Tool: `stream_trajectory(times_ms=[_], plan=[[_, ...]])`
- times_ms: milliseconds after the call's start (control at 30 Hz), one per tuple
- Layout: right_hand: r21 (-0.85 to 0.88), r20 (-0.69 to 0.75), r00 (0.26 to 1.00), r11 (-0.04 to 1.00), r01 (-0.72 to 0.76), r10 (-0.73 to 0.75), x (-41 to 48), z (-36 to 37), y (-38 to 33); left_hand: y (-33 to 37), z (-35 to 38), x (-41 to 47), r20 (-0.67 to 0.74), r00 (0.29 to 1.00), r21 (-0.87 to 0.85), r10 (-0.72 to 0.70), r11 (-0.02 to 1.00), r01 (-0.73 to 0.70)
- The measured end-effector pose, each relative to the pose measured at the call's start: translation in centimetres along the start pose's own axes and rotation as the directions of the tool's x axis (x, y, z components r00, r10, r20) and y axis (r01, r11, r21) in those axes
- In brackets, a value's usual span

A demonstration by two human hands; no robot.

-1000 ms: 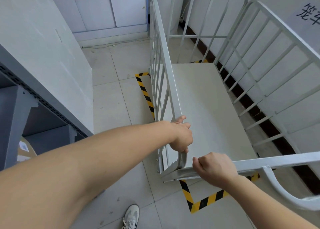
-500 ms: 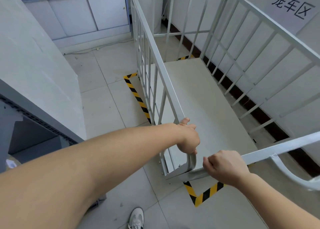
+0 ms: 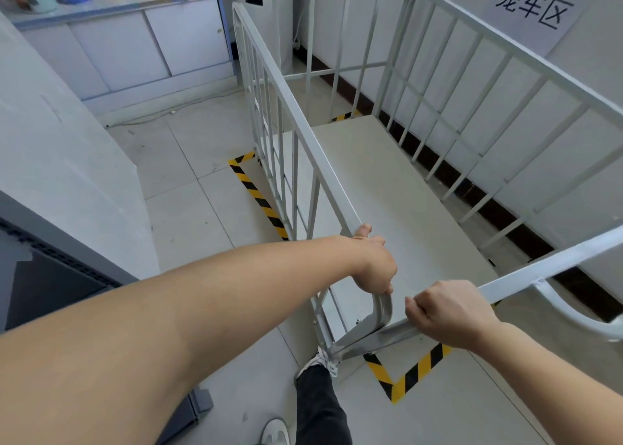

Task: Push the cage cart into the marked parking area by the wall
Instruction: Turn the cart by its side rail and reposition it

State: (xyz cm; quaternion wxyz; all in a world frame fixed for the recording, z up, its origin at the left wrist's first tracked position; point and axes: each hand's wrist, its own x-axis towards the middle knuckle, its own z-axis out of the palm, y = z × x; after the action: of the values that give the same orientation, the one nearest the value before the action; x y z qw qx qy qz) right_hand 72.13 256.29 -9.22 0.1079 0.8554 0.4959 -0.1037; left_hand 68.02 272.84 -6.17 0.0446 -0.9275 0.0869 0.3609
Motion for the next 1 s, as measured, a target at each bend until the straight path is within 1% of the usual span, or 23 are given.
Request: stream_trajectory(times_ms=[333, 500, 700, 1000], plan=[[-0.024, -0.023, 1.000, 1.000, -0.006, 0.006, 0.3, 0.0, -0.2, -0.5, 0.2, 0.1, -0.026, 1.000, -0.006, 0.008, 1.000, -0.008], [-0.018, -0.005, 1.000, 1.000, -0.003, 0.003, -0.4, 0.4, 0.2, 0.5, 0.2, -0.1, -0.038, 0.999, 0.004, 0.028, 1.000, -0.028], [-0.019, -0.018, 1.000, 1.000, 0.001, -0.001, 0.3, 0.1, -0.3, -0.6, 0.3, -0.1, -0.041, 0.999, -0.011, 0.011, 1.000, -0.011], [-0.007, 0.012, 1.000, 1.000, 0.001, -0.001, -0.2, -0.3, -0.3, -0.1, 0.3, 0.1, -0.048, 0.998, -0.004, 0.037, 0.999, -0.037]])
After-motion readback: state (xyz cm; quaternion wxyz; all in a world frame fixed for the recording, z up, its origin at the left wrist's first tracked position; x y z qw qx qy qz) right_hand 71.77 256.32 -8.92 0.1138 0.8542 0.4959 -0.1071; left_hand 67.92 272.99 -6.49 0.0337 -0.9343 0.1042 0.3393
